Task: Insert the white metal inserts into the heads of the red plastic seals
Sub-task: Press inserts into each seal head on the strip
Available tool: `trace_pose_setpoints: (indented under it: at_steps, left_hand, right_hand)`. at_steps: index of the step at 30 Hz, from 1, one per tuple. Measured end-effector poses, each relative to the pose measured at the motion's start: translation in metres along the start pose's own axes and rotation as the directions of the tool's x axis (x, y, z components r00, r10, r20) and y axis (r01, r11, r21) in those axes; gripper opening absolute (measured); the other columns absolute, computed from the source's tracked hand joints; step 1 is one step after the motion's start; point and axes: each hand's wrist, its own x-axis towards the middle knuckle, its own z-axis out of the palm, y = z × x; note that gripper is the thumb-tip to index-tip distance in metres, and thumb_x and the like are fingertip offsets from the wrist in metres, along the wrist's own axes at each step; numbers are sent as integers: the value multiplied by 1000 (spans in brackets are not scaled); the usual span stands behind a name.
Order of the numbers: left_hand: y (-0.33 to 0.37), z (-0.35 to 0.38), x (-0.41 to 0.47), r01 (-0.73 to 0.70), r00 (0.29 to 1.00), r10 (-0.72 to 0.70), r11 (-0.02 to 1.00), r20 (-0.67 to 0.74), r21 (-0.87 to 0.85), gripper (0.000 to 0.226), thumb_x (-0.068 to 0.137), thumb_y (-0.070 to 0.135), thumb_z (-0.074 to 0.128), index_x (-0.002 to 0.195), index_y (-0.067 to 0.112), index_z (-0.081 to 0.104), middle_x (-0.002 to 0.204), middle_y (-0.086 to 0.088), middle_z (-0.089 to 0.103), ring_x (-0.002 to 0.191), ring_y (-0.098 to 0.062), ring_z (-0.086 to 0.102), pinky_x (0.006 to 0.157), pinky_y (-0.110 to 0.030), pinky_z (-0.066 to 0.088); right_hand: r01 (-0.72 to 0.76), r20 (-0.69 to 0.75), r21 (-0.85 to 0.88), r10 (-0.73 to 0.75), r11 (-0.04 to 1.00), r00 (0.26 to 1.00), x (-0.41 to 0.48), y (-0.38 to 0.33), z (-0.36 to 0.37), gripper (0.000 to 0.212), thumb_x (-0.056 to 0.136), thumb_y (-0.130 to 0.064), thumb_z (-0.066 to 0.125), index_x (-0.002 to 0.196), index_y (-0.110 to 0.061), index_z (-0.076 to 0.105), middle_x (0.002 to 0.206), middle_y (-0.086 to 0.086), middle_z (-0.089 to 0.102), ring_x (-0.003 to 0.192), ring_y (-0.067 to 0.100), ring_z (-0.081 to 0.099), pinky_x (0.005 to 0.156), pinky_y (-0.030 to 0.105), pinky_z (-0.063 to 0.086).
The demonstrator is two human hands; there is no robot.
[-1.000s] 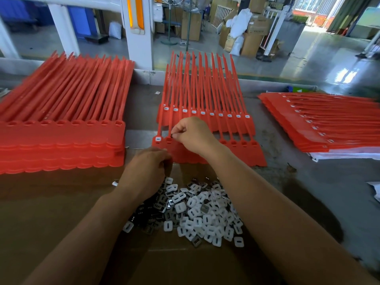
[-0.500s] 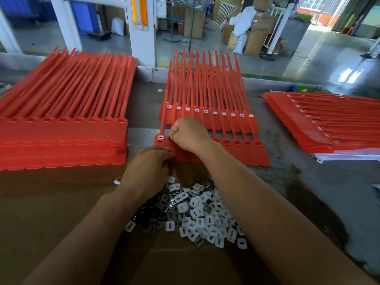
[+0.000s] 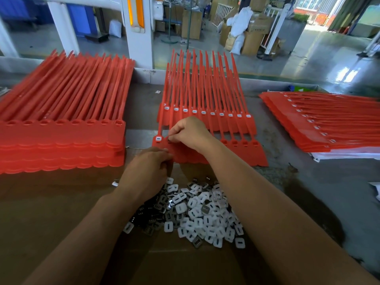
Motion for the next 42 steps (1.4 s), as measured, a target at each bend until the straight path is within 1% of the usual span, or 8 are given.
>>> trace_pose_setpoints:
  at_steps: [3,8,14,21,29,32,39,42]
  left_hand:
    - [0,0,0,-5,1000,5,1000,3,3,34,85,1,47,111,11,67,125,-4,58,113,-19,52,93,-25,36]
    - [0,0,0,-8,1000,8,1000,11,8,36,85,1,47,114,11,65,128,-4,56,117,-19,50,97,-25,35]
    - [-1,1,0,-8,1000,8,1000,13,8,36,85,1,47,115,12,64,129,-3,55,117,-18,49,97,-25,35]
    - [-2,1,0,-13,1000,13,1000,14,13,37,85,1,48,118,12,62,131,-3,53,120,-17,48,99,-23,32]
    - [-2,1,1,-3,1000,3,1000,1,5,36,83,1,49,112,12,66,128,-1,55,115,-17,51,93,-21,34]
    - [-2,2,1,-2,1000,2,1000,-3,13,36,84,1,48,114,13,65,130,-1,55,119,-16,49,97,-21,32]
    - [-3,3,2,14,1000,-15,999,22,35,38,87,5,47,120,15,61,135,2,50,123,-13,43,103,-23,29]
    - [-3,3,3,20,999,-21,999,29,37,38,87,6,46,121,15,60,136,2,49,124,-13,43,104,-25,28]
  right_hand:
    - [56,-7,-67,-56,996,998,0,2,3,8,84,-17,67,88,-14,71,100,0,68,84,8,55,71,21,43]
    - [58,-1,-168,-59,984,998,5,0,6,20,89,-11,51,90,-2,69,93,12,68,87,23,62,80,37,51]
    - [49,60,-241,-35,969,998,11,-4,6,18,91,-15,52,96,-6,66,96,9,65,90,22,60,80,34,50]
    - [29,-94,-183,-47,983,994,11,-2,12,14,88,-15,58,100,-9,62,99,5,63,90,19,59,75,30,47]
    - [61,-7,161,-61,985,998,-12,5,-11,4,87,-16,62,84,-18,62,89,-6,63,85,7,56,69,19,41]
    - [133,14,71,-134,989,991,-32,8,-22,5,87,-19,62,82,-20,62,81,-17,58,78,-4,52,64,12,36]
    - [238,346,-165,-170,957,923,-78,15,-41,8,83,-20,67,91,-22,69,83,-19,61,79,-6,57,77,15,48]
    - [245,350,-197,-166,949,922,-86,18,-43,13,84,-18,66,96,-21,70,83,-20,61,78,-9,56,77,11,47]
